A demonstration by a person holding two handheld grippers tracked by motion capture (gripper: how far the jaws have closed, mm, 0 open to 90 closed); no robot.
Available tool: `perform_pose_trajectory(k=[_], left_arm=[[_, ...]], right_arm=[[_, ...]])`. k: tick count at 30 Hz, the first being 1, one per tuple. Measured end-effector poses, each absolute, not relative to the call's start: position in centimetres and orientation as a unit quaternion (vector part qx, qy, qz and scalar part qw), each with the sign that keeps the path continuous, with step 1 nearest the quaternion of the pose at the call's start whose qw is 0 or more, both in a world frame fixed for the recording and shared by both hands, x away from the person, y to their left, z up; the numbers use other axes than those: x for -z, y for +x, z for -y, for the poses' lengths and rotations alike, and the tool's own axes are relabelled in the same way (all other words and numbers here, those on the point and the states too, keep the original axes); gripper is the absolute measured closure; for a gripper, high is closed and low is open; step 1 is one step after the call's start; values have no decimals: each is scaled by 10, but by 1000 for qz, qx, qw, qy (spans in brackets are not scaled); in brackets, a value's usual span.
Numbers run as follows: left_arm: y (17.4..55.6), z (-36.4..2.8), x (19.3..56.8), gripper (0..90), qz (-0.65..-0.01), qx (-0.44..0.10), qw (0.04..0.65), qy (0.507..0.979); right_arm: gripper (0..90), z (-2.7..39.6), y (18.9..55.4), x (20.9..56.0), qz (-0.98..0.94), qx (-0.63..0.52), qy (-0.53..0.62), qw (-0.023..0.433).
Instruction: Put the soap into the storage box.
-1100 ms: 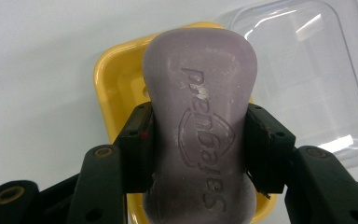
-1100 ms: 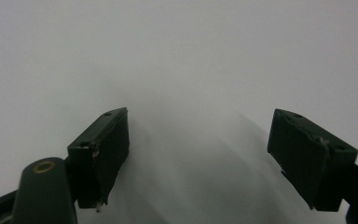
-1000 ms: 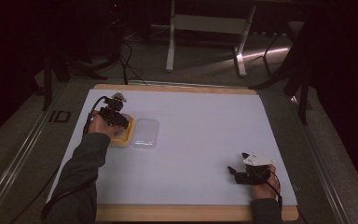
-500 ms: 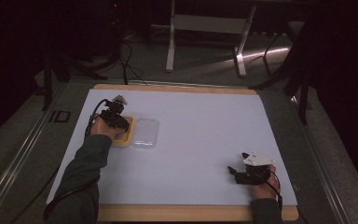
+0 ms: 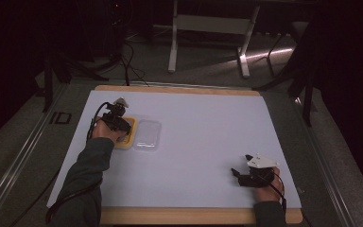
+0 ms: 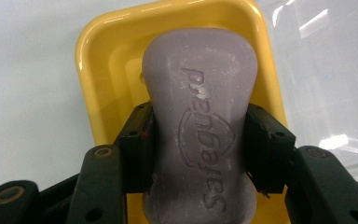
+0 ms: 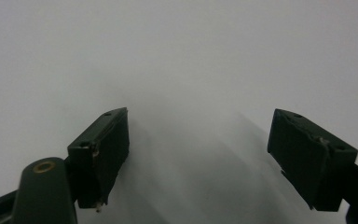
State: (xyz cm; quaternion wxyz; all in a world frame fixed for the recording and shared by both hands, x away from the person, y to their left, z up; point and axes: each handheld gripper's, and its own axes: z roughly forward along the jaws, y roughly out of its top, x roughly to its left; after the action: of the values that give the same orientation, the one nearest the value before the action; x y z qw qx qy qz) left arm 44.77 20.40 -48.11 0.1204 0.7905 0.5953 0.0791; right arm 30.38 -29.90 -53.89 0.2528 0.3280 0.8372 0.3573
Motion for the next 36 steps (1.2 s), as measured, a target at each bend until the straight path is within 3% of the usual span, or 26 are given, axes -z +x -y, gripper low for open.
perform_pose_trajectory(k=[27, 36], left_arm=[[449, -203, 491, 492, -611, -79, 120, 779], [448, -207, 494, 407, -612, -74, 127, 777]], right_arm=[[203, 299, 304, 539, -837, -358, 328, 253], [203, 299, 304, 539, -837, -357, 328, 253]])
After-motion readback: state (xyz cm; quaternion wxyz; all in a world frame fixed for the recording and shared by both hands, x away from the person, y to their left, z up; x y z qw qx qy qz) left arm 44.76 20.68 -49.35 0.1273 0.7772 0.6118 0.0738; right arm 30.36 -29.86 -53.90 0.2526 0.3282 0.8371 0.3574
